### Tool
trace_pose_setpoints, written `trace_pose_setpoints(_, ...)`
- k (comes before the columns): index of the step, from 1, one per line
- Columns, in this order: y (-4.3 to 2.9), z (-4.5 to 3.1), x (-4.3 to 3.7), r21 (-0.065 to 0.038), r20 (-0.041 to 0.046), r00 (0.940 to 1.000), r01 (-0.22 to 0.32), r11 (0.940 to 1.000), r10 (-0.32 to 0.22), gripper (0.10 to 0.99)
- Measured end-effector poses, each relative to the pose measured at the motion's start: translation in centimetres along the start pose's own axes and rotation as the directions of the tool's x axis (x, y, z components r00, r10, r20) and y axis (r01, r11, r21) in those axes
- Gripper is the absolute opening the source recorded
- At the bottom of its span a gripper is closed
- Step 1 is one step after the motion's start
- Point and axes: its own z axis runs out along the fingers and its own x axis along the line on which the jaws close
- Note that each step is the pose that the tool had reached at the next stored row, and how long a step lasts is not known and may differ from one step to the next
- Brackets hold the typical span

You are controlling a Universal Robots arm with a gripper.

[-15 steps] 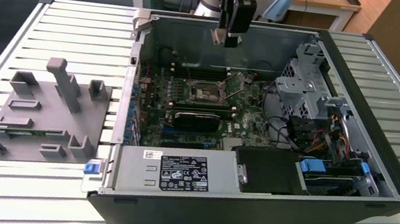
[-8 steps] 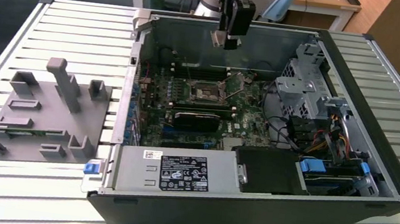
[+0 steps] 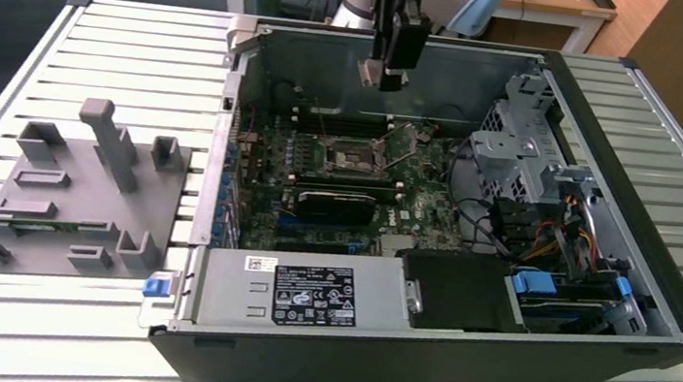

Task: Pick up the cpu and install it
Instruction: 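Place the cpu into insertion slot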

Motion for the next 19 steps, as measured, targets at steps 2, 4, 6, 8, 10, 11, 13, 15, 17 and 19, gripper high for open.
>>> trace_pose_setpoints(2,-0.01,0.36,0.15,0.0,-0.0002,1.0,0.0,1.0,0.0,0.545)
trace_pose_setpoints(4,-0.03,0.74,0.24,0.0,-0.0003,1.0,0.0,1.0,0.0,0.545)
trace_pose_setpoints(6,-0.05,1.09,0.31,0.0,0.0,1.0,0.0,1.0,0.0,0.545)
trace_pose_setpoints(8,-0.07,1.46,0.34,0.0,0.0003,1.0,0.0,1.0,0.0,0.545)
trace_pose_setpoints(10,-0.08,1.79,0.36,0.0,0.0012,1.0,0.0,1.0,0.0,0.545)
trace_pose_setpoints(11,-0.1,1.97,0.36,0.0,0.0013,1.0,0.0,1.0,0.0,0.545)
trace_pose_setpoints(13,-0.12,2.28,0.39,0.0,0.0013,1.0,0.0,1.0,0.0,0.545)
trace_pose_setpoints(15,-0.13,2.52,0.42,0.0,0.0014,1.0,0.0,1.0,0.0,0.545)
trace_pose_setpoints(17,-0.15,2.83,0.45,0.0,0.0013,1.0,0.0,1.0,0.0,0.545)
trace_pose_setpoints(19,-0.17,3.12,0.49,0.0,0.0013,1.0,0.0,1.0,0.0,0.545)
